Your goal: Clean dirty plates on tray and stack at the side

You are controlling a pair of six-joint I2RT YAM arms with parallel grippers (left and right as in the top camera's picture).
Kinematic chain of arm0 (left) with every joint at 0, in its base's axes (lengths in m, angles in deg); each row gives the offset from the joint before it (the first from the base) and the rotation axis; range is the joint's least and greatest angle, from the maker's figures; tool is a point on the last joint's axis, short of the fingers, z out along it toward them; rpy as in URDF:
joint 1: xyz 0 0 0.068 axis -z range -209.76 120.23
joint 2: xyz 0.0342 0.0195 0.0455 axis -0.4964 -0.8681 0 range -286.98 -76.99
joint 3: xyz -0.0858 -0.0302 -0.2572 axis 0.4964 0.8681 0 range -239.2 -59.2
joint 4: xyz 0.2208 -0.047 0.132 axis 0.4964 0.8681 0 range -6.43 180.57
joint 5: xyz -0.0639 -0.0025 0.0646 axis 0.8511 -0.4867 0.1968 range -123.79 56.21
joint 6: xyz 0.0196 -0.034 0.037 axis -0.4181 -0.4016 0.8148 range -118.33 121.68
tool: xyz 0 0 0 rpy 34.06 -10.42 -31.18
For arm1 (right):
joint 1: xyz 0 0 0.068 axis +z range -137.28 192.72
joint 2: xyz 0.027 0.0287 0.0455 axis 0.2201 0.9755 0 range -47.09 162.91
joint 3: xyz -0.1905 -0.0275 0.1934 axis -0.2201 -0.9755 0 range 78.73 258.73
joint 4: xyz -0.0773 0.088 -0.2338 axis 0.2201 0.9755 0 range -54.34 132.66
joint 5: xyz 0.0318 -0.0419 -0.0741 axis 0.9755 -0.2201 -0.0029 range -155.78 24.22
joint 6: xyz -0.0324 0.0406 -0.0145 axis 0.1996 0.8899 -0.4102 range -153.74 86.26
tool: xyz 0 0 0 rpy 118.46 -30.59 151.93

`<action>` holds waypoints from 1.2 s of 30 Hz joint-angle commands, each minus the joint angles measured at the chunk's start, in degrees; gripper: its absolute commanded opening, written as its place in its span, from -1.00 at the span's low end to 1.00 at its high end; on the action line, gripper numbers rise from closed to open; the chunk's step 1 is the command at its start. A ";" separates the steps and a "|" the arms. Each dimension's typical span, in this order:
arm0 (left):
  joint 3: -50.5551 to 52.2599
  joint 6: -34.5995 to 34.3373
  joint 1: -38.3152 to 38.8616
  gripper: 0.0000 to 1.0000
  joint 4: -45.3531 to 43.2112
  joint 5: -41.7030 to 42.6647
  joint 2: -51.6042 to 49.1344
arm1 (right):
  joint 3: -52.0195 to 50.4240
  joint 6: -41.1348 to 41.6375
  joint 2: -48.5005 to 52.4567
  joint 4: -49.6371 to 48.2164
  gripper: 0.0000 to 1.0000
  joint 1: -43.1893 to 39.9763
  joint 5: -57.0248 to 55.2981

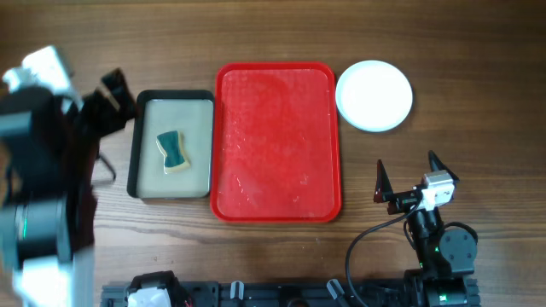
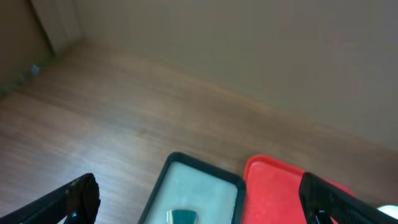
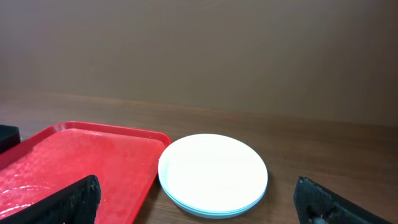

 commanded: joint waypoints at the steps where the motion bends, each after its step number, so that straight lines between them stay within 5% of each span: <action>1: -0.46 0.11 -0.17 1.00 5.73 -1.44 12.79 | -0.09 1.03 -0.52 -0.07 1.00 0.24 -1.03; 6: 0.94 -0.33 -0.07 1.00 19.47 -1.40 25.11 | -0.09 1.05 -0.52 -0.07 0.99 0.24 -1.03; 15: 23.28 -5.75 0.04 1.00 19.32 -1.36 53.70 | -0.09 1.03 -0.52 -0.07 1.00 0.24 -1.03; 21: 40.04 -15.41 0.09 1.00 -2.29 0.61 56.26 | -0.09 1.03 -0.52 -0.07 0.99 0.24 -1.03; 25: 57.88 -15.89 3.19 1.00 -47.95 5.97 56.26 | -0.09 1.03 -0.52 -0.07 1.00 0.24 -1.03; 27: 62.47 -15.80 4.76 1.00 -59.52 5.40 56.26 | -0.09 1.03 -0.52 -0.07 0.99 0.24 -1.03; 36: 70.29 -15.13 5.88 1.00 -63.39 4.42 56.28 | -0.09 1.03 -0.52 -0.07 0.99 0.24 -1.03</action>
